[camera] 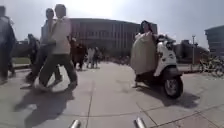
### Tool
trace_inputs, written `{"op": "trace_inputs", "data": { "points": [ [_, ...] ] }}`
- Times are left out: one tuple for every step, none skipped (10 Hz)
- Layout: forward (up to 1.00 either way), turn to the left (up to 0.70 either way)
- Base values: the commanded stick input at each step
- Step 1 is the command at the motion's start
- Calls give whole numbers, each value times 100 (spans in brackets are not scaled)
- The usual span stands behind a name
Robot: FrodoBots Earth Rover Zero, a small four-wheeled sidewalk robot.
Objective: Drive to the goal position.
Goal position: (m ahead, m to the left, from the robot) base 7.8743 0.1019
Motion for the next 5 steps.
{"op": "trace_inputs", "data": {
  "points": [
    [85, 8],
    [85, 2],
    [85, 1],
    [85, 1],
    [85, 1]
  ]
}}
